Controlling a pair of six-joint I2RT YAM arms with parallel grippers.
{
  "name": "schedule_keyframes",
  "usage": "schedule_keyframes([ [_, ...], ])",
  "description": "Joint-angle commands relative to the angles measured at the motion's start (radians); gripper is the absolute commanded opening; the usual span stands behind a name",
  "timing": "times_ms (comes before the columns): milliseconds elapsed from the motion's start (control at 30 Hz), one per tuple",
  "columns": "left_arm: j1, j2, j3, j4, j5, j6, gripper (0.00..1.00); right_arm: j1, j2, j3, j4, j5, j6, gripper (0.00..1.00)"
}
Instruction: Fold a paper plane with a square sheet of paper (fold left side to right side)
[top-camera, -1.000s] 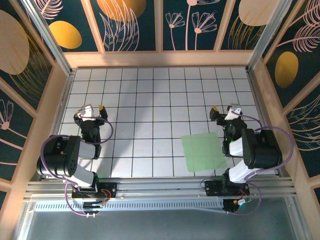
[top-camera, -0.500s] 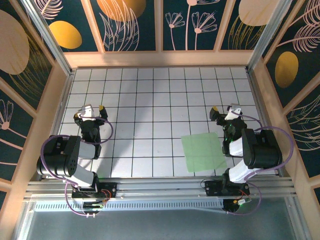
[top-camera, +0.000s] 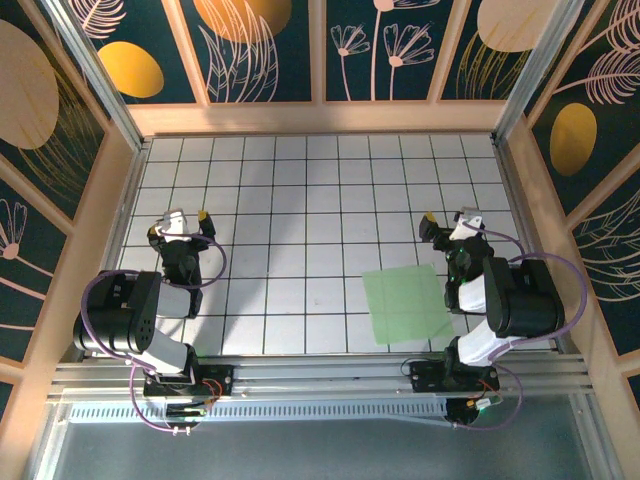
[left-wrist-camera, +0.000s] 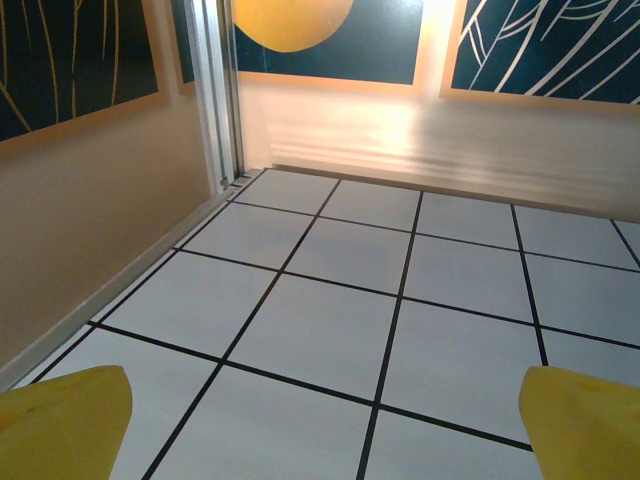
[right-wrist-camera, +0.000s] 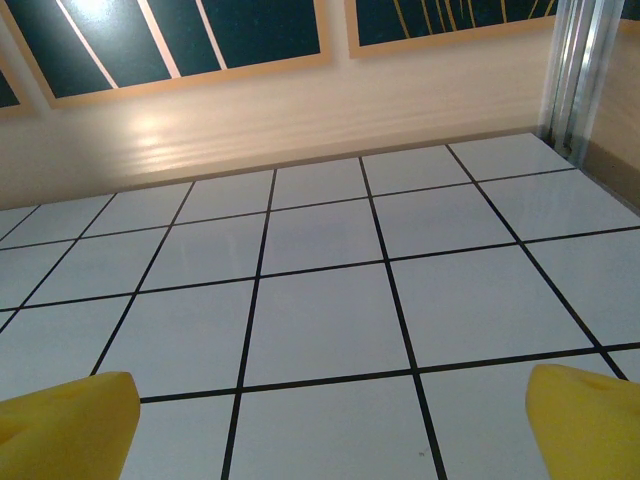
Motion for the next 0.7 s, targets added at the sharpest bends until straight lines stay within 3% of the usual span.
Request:
schedule_keyframes([
  [0,0.006,-0.006,0.007,0.006,0.010,-0.018,0.99,0.000,0.000,0.009,0.012,-0.003,0.006,0.99],
  [133,0.006,-0.014,0.010,0.003,0.015,-0.013,0.99,-0.001,-0.034,0.018,-0.025,0.008,0.011,0.99],
  [333,0.005,-0.173,0.185,-0.412,0.066,0.008,0.99,-0.002,-0.238,0.091,-0.308,0.022,0.021,0.99],
  [500,0.005,-0.325,0.301,-0.675,0.126,-0.130,0.99,0.000,-0.416,0.241,-0.698,-0.023,0.086,0.99],
  [667,0.006,-0.388,0.438,-1.008,0.314,-0.303,0.99,-0.001,-0.479,0.433,-1.138,-0.106,0.189,0.99],
])
